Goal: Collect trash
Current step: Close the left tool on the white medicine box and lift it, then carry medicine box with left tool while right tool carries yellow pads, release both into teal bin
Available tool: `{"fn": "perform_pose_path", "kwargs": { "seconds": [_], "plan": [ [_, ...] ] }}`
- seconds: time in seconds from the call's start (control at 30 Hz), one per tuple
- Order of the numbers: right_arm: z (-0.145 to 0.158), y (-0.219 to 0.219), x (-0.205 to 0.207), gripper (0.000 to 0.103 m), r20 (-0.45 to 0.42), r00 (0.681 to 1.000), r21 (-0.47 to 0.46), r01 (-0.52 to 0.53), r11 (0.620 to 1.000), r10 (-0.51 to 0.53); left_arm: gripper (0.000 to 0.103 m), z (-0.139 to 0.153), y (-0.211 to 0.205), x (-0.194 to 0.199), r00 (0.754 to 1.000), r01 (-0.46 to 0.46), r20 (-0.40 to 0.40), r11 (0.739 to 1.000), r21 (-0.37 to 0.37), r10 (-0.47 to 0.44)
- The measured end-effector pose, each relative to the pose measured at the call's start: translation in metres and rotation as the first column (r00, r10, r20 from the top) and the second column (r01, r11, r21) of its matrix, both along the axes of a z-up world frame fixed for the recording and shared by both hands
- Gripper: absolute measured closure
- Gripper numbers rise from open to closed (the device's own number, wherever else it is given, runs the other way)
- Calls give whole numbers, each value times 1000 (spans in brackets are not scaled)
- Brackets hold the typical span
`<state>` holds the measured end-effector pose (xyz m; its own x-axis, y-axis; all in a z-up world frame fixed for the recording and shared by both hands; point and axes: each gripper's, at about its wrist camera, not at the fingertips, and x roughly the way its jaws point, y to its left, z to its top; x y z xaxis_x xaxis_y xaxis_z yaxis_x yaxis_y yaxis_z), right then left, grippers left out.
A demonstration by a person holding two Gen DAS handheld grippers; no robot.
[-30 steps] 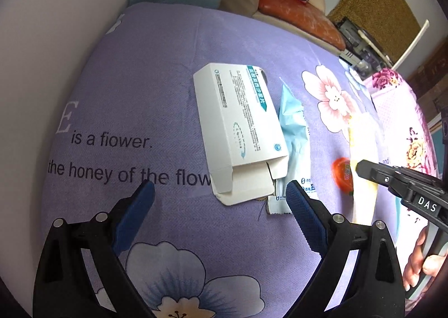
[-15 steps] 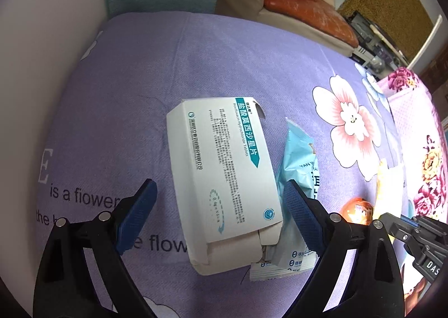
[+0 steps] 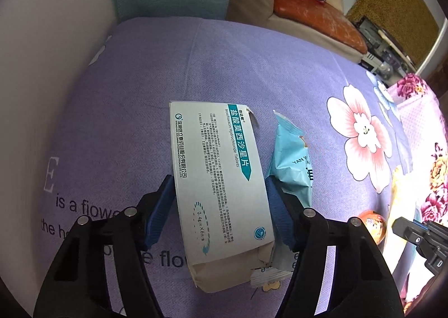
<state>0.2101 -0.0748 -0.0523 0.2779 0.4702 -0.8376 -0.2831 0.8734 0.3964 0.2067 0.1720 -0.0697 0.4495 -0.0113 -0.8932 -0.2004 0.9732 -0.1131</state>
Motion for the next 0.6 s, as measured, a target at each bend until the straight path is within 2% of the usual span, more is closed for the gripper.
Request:
{"fn": "perform_pose_path", "kwargs": {
  "seconds": [0.23, 0.37, 0.5, 0.6],
  "plan": [
    [3, -13, -12, 95, 3, 1000, 7, 17, 1000, -17, 38, 11, 19, -32, 1000, -14, 21, 996, -93, 16],
    [4, -21, -23, 95, 3, 1000, 14, 31, 999, -31, 38, 21, 11, -57, 999, 22, 43, 996, -92, -18],
    [3, -30, -37, 95, -4, 999, 20, 45, 999, -45, 38, 37, 10, -78, 996, 13, 85, 991, -133, -2],
    [3, -38, -49, 95, -6, 998, 26, 58, 998, -58, 38, 44, -4, -88, 994, 60, 97, 984, -167, -45]
  ]
}}
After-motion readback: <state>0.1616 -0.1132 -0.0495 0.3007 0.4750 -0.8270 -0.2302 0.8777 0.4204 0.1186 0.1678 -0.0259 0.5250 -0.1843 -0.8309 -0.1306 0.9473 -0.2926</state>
